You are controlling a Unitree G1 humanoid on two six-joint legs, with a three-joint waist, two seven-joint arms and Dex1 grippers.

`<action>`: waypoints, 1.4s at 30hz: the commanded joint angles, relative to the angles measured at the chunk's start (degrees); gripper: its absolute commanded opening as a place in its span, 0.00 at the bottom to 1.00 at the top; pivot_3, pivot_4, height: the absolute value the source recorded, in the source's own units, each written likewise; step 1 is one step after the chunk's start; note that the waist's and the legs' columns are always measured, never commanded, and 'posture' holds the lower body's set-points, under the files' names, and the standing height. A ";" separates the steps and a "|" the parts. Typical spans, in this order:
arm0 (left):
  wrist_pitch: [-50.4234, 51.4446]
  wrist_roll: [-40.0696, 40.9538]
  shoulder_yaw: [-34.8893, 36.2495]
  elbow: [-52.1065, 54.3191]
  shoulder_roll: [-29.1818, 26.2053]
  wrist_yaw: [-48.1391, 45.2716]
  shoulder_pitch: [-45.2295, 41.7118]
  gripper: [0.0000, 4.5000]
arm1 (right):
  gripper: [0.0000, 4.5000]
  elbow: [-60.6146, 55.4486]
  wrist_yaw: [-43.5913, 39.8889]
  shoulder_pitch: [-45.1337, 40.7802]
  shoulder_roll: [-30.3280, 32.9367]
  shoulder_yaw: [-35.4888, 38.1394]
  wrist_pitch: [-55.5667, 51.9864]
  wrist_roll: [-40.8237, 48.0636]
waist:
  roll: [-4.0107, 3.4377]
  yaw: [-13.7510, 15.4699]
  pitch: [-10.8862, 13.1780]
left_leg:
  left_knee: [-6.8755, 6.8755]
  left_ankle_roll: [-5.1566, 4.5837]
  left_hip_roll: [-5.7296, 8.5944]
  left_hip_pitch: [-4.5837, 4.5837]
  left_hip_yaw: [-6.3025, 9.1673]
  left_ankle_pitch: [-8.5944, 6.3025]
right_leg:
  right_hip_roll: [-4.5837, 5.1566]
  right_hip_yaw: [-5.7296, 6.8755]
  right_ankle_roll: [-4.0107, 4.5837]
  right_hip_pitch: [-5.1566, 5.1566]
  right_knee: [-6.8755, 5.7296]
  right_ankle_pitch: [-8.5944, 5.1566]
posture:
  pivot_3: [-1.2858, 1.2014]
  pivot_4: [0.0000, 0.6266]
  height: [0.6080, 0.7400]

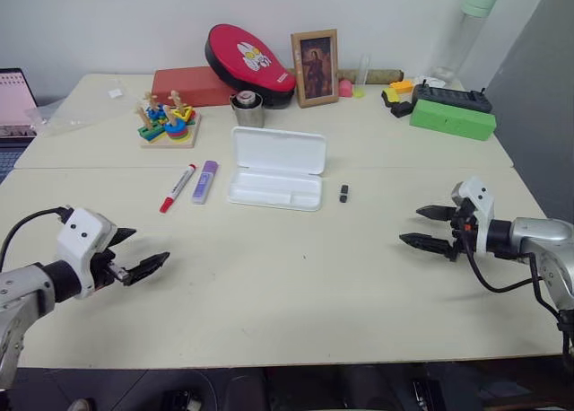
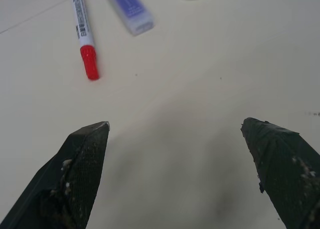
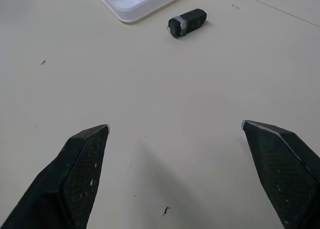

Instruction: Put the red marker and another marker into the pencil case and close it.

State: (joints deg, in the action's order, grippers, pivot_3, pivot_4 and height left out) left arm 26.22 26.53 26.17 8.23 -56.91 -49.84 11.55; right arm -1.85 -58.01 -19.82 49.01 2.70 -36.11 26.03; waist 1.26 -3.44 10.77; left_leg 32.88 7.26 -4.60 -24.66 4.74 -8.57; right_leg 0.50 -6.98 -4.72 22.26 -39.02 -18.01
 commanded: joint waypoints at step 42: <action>3.62 2.49 -15.81 10.77 21.87 8.79 -21.93 1.00 | 0.99 28.98 6.14 -31.07 -32.34 -23.17 14.40 -18.71 | 0.02 0.26 -0.02 | 0.10 -0.01 0.00 -0.08 0.12 0.00 | -0.04 0.10 0.15 -0.06 -0.09 0.24 | 0.52 0.24 1.00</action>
State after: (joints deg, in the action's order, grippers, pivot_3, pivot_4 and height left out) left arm 29.87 29.03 11.15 17.15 -35.95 -42.66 -8.76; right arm 22.99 -52.15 -48.28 17.16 -20.35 -25.37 9.68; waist 1.29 -3.18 10.75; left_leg 32.98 7.25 -4.60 -24.74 4.87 -8.57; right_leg 0.46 -6.86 -4.56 22.22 -39.14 -17.77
